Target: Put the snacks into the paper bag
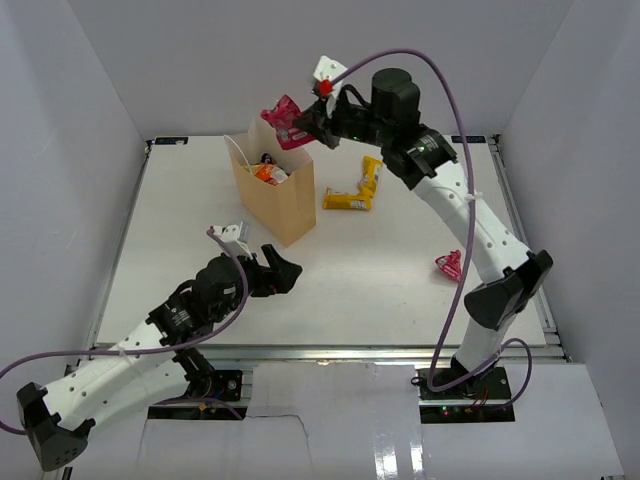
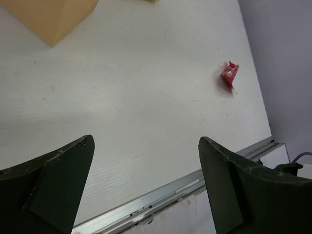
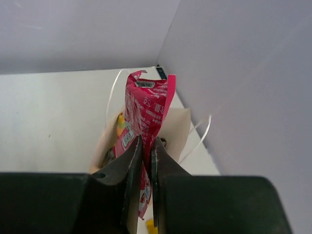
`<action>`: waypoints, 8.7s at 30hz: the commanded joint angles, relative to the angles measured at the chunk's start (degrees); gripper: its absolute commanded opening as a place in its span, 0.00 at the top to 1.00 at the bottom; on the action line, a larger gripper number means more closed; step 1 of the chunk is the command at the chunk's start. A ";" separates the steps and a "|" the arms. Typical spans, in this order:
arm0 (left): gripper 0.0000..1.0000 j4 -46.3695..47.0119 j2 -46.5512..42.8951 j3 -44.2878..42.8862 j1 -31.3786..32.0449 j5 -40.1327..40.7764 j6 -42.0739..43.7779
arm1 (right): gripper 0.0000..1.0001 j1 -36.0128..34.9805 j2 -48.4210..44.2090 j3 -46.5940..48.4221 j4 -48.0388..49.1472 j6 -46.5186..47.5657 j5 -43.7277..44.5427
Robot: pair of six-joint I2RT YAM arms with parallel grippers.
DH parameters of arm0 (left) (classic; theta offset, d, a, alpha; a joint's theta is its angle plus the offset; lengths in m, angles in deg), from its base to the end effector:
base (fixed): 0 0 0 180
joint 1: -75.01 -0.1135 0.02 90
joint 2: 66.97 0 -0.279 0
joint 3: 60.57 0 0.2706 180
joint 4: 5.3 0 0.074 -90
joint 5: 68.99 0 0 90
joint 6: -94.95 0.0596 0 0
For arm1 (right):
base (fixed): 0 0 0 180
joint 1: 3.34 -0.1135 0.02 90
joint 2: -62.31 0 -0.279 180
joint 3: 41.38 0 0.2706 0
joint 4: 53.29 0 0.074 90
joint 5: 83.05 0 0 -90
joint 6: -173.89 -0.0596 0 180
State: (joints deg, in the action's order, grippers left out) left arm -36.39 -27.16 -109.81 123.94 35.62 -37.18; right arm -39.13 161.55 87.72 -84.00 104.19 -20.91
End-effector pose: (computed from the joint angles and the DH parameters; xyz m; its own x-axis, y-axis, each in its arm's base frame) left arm 0.1394 -0.1371 0.2879 -0.5659 -0.3387 -0.7517 0.2642 0.7892 -0.5544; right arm 0.3294 0.2718 0.5217 0.2996 -0.1621 -0.9402 -0.8446 0.4133 -0.3404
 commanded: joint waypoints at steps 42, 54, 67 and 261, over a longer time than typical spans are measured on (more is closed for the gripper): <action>0.02 1.41 0.44 6.98 0.03 5.52 -5.86 | 0.03 30.34 -19.45 -60.84 -15.15 -8.94 35.16; 0.02 1.76 -0.87 9.53 0.03 1.21 -10.60 | 0.14 32.19 -8.19 -58.54 -12.61 -24.43 34.97; 0.02 1.76 -0.18 9.00 0.03 1.30 -11.14 | 0.71 33.07 -14.68 -64.25 -4.98 -18.73 30.76; 0.02 10.46 13.18 9.00 0.03 -6.79 -9.29 | 0.23 17.51 37.33 0.43 6.11 -35.50 34.53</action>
State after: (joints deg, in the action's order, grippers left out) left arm -26.60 -14.59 -100.19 123.94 28.93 -45.99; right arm -21.80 197.13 85.23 -79.56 69.35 10.76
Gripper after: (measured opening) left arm 0.979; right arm 0.774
